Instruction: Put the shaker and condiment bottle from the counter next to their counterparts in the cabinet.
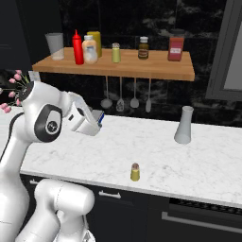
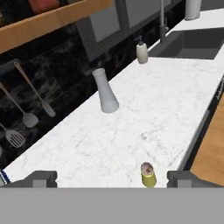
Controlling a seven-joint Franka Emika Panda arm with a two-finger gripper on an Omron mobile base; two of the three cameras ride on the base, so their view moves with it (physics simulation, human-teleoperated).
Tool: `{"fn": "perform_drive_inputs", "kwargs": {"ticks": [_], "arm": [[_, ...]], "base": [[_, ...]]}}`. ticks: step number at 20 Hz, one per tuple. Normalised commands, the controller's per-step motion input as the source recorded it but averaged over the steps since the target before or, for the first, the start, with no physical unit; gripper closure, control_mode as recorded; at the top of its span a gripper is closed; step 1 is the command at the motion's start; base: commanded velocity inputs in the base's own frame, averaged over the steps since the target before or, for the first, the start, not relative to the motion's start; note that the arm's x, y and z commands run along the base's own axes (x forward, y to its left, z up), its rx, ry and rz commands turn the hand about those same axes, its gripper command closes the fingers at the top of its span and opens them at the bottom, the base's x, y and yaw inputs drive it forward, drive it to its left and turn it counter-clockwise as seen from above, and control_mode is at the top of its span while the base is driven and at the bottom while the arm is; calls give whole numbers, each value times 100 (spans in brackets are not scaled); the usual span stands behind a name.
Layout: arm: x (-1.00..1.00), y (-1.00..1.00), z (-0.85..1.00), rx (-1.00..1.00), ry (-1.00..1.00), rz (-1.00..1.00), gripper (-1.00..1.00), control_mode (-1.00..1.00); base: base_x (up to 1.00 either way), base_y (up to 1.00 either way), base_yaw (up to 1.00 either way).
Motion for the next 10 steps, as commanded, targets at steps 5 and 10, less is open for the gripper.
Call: {"fn": "perform_drive_inputs", "kwargs": {"ticks": [5, 10], "arm": [[-1, 10, -53, -12, 1, -1, -100, -100], [7, 0, -39, -13, 6, -23, -100, -100]], "base": [[0, 0, 0], [0, 0, 0]]}}
